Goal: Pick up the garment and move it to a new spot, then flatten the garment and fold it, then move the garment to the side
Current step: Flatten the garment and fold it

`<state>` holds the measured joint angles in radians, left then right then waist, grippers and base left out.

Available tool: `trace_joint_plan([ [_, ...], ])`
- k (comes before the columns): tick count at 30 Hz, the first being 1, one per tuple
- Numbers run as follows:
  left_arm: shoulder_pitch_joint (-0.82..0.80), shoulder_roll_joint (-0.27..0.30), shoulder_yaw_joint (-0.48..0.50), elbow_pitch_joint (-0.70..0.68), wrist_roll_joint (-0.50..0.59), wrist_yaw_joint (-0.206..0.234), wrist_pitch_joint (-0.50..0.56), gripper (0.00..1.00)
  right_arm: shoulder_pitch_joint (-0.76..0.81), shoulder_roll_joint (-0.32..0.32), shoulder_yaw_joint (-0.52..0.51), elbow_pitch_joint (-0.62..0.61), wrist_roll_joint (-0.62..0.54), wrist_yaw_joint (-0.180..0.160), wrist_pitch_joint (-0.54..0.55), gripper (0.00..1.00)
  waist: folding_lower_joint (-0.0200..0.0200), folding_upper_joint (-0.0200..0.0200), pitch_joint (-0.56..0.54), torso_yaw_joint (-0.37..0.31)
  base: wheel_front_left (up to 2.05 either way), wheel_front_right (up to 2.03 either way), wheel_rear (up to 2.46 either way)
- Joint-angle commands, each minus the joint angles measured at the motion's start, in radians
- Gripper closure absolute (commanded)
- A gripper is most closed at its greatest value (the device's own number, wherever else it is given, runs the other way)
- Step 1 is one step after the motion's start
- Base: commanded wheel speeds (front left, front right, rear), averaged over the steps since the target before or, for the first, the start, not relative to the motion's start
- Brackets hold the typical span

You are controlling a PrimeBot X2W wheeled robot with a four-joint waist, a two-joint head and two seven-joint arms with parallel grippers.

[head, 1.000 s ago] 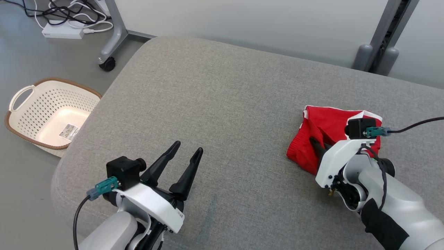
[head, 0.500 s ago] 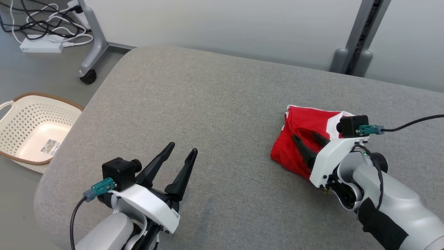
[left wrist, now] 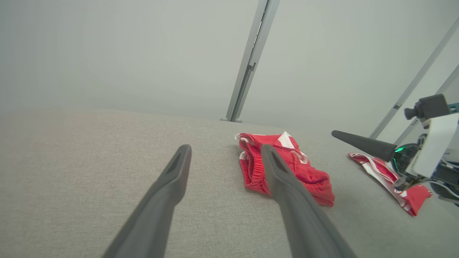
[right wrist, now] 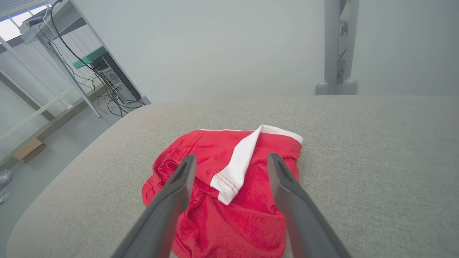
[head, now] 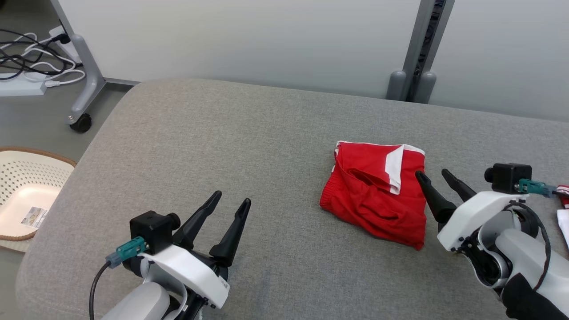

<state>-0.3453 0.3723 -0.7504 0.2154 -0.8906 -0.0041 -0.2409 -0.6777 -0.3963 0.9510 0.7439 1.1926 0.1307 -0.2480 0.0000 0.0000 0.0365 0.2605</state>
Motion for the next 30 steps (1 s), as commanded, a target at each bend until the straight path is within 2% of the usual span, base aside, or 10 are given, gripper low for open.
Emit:
trace_joint_plan([
  [1,0.013,0.01,0.003,-0.004,-0.006,0.006,-0.001,0.0,0.038,-0.013,-0.024,-0.019,-0.013,0.0,-0.014,0.0,0.0,0.0,-0.003,-0.013,0.0,0.0,0.0],
  [4,0.019,0.011,0.003,-0.011,-0.007,0.012,-0.002,0.0,0.083,-0.021,-0.06,-0.045,-0.045,0.0,-0.018,0.01,0.0,0.0,-0.003,-0.026,0.0,0.0,0.0],
  [5,0.02,0.011,0.003,-0.014,-0.007,0.012,-0.002,0.0,0.096,-0.021,-0.077,-0.051,-0.058,0.0,-0.018,0.46,0.0,0.0,-0.003,-0.028,0.0,0.0,0.0],
  [6,0.021,0.01,0.001,-0.016,-0.007,0.013,-0.002,0.0,0.11,-0.016,-0.1,-0.059,-0.068,0.0,-0.018,0.62,0.0,0.0,-0.002,-0.031,0.0,0.0,0.0],
  [7,0.022,0.01,0.001,-0.017,-0.007,0.014,-0.002,0.0,0.125,-0.009,-0.117,-0.066,-0.082,0.0,-0.018,0.86,0.0,0.0,-0.002,-0.032,0.0,0.0,0.0],
  [8,0.022,0.01,0.001,-0.019,-0.008,0.014,-0.002,0.0,0.139,-0.001,-0.135,-0.074,-0.098,0.0,-0.018,1.0,0.0,0.0,-0.002,-0.034,0.0,0.0,0.0],
  [13,0.016,0.012,-0.002,-0.022,-0.006,0.013,-0.001,0.0,0.186,0.023,-0.197,-0.081,-0.171,0.0,-0.019,1.0,0.0,0.0,-0.001,-0.032,0.0,0.0,0.0],
  [22,-0.006,0.003,-0.004,-0.023,0.002,0.004,-0.005,0.0,0.124,0.063,-0.205,-0.017,-0.211,0.0,0.02,1.0,0.0,0.0,0.029,0.007,0.0,0.0,0.0],
  [30,-0.013,-0.01,0.003,-0.005,-0.002,-0.012,-0.01,0.0,0.066,0.071,-0.185,0.126,-0.21,0.0,0.132,1.0,0.0,0.0,0.062,0.085,0.0,0.0,0.0],
])
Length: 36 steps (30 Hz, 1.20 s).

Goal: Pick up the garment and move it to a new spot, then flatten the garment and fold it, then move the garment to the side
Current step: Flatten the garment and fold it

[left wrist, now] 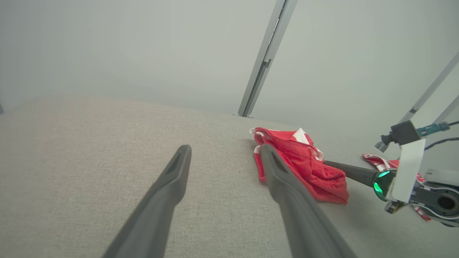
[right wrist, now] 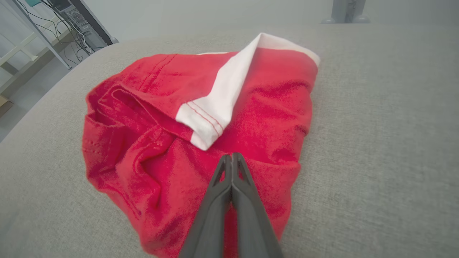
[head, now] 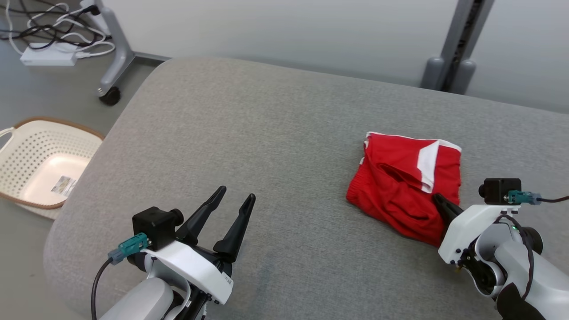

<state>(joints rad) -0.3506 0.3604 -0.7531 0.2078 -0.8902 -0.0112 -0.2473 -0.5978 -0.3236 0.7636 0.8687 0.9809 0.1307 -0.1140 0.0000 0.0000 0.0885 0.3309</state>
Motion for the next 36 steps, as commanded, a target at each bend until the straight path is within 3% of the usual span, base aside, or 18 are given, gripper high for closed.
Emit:
trace_joint_plan([
  [1,-0.007,0.0,0.006,0.006,-0.003,-0.006,-0.005,0.0,-0.016,-0.004,0.002,0.004,0.005,0.0,-0.001,1.0,0.0,0.0,0.014,0.022,0.0,0.0,0.0],
  [10,-0.03,-0.013,0.006,0.024,0.006,-0.025,-0.009,0.0,-0.064,-0.003,-0.005,0.083,0.035,0.0,0.026,1.0,0.0,0.0,0.045,0.082,0.0,0.0,0.0],
  [20,-0.043,-0.028,0.019,0.043,0.01,-0.041,-0.013,0.0,-0.224,-0.015,-0.007,0.109,0.024,0.0,-0.035,1.0,0.0,0.0,0.094,0.13,0.0,0.0,0.0],
  [27,-0.053,-0.045,0.026,0.067,0.014,-0.058,-0.016,0.0,-0.314,0.018,0.008,0.17,0.009,0.0,-0.094,1.0,0.0,0.0,0.104,0.137,0.0,0.0,0.0],
  [36,-0.025,-0.049,0.037,0.078,0.027,-0.054,-0.017,0.0,-0.224,0.015,0.027,0.168,0.034,0.0,-0.142,1.0,0.0,0.0,0.047,0.094,0.0,0.0,0.0],
])
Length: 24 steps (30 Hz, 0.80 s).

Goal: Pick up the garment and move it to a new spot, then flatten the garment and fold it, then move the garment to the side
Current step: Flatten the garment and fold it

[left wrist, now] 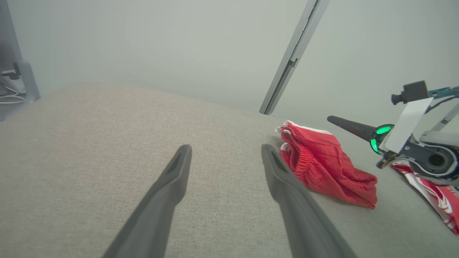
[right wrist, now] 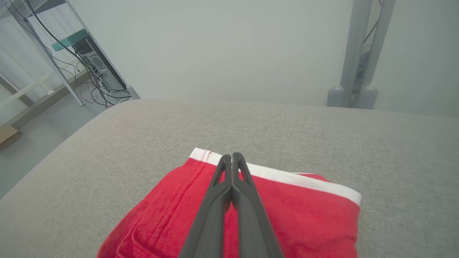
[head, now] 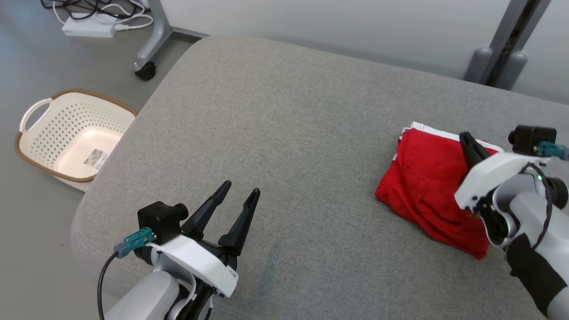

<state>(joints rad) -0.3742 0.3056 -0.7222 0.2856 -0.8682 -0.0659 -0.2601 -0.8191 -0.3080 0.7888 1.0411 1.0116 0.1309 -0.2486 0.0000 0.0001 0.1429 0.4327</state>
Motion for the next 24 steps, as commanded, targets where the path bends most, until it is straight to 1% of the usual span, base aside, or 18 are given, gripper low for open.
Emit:
trace_joint_plan([
  [1,0.0,0.006,0.006,-0.003,0.006,0.003,-0.004,0.0,0.012,-0.002,0.001,0.001,0.004,0.0,-0.011,1.0,0.0,-0.0001,-0.013,-0.013,0.0,0.0,0.0],
  [6,0.007,0.013,0.0,-0.013,0.014,0.008,-0.004,0.0,0.077,0.011,0.015,0.024,0.013,0.0,-0.007,1.0,0.0,-0.0001,-0.03,-0.022,0.0,0.0,0.0],
  [12,0.013,0.016,-0.005,-0.026,0.026,0.012,-0.004,0.0,0.119,0.04,0.029,0.054,0.041,0.0,0.029,1.0,0.0,-0.0001,-0.038,0.0,0.0,0.0,0.0],
  [19,0.017,0.019,-0.013,-0.026,0.055,0.029,-0.005,0.0,0.137,0.066,0.055,0.027,0.06,0.0,0.025,1.0,0.0,-0.0001,-0.045,0.028,0.0,0.0,0.0],
  [24,0.027,0.018,-0.012,-0.022,0.055,0.031,-0.005,0.0,0.159,0.091,0.087,-0.012,0.063,0.0,0.022,1.0,0.0,-0.0001,-0.057,0.038,0.0,0.0,0.0],
])
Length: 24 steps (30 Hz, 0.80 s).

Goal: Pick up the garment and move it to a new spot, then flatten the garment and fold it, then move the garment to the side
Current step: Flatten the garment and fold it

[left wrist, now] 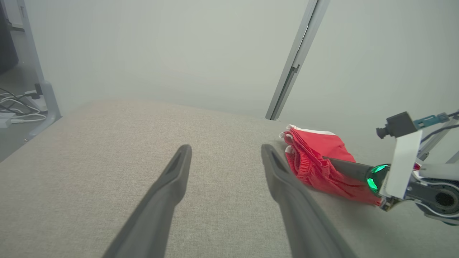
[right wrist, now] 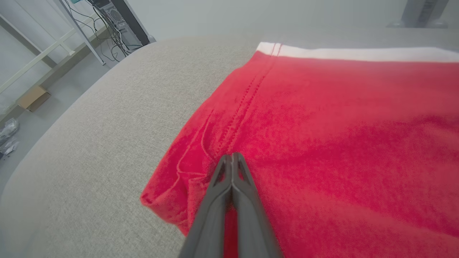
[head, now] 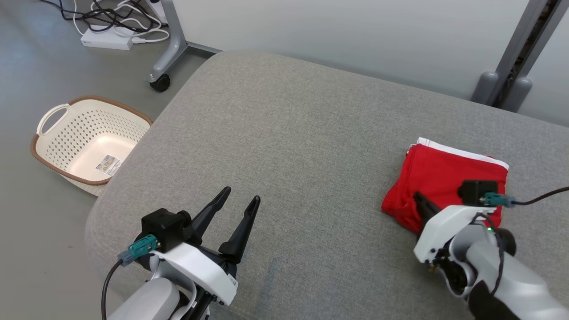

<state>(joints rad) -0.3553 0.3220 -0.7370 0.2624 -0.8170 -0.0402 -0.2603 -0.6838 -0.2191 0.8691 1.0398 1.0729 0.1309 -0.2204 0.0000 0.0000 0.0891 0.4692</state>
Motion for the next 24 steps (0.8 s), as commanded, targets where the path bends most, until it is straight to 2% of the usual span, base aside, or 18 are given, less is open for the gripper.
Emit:
trace_joint_plan([
  [1,0.01,0.002,0.003,0.002,0.003,0.006,-0.005,0.0,0.028,0.013,0.015,-0.021,0.003,0.0,-0.007,1.0,0.0,0.0,-0.005,0.002,0.0,0.0,0.0],
  [11,0.021,0.021,0.01,-0.012,-0.002,0.023,0.0,0.0,0.071,0.065,0.092,-0.137,-0.001,0.0,-0.008,1.0,0.0,0.0,-0.028,-0.049,0.0,0.0,0.0],
  [19,0.043,0.034,0.01,-0.032,-0.001,0.036,0.004,0.0,0.066,0.008,0.047,-0.218,-0.028,0.0,-0.042,1.0,0.0,0.0,-0.049,-0.128,0.0,0.0,0.0],
  [24,0.059,0.042,0.02,-0.043,0.002,0.051,0.002,0.0,0.089,-0.039,-0.021,-0.286,-0.079,0.0,-0.046,1.0,0.0,0.0,-0.066,-0.182,0.0,0.0,0.0],
])
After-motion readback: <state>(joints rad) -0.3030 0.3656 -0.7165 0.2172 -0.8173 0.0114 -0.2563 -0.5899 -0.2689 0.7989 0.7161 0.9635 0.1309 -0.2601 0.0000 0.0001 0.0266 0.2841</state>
